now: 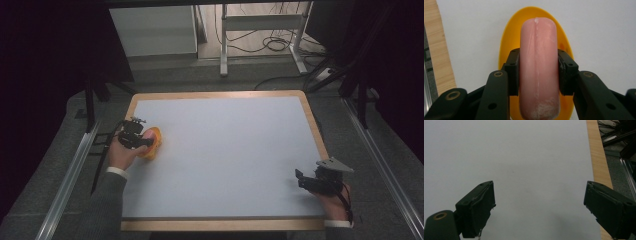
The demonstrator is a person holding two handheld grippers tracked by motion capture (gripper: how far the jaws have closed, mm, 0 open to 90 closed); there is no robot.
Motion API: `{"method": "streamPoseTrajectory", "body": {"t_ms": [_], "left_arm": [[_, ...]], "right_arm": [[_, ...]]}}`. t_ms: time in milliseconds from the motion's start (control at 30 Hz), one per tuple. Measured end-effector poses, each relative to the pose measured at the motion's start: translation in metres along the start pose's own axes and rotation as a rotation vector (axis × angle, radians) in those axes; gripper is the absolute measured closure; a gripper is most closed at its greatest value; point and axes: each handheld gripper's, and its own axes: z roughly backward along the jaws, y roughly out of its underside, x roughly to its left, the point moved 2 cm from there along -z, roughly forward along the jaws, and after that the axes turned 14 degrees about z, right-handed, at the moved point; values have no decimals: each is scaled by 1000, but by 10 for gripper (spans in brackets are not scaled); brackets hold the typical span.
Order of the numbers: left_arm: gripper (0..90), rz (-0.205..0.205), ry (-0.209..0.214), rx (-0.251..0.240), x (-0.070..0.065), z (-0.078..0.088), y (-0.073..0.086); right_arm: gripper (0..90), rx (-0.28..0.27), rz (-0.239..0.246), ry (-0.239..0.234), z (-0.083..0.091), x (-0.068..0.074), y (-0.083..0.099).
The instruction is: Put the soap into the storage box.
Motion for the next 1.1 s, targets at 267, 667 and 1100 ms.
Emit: {"method": "streamPoseTrajectory", "body": {"t_ms": [267, 667, 1100], "left_arm": [[373, -3, 60, -108, -3, 30, -5], [311, -54, 178, -211, -10, 59, 37], [295, -31, 245, -199, -22, 44, 92]], "right_arm": [[98, -5, 1, -7, 1, 1, -1], [98, -26, 7, -4, 5, 2, -4], [98, -38, 18, -1, 6, 4, -6]]}}
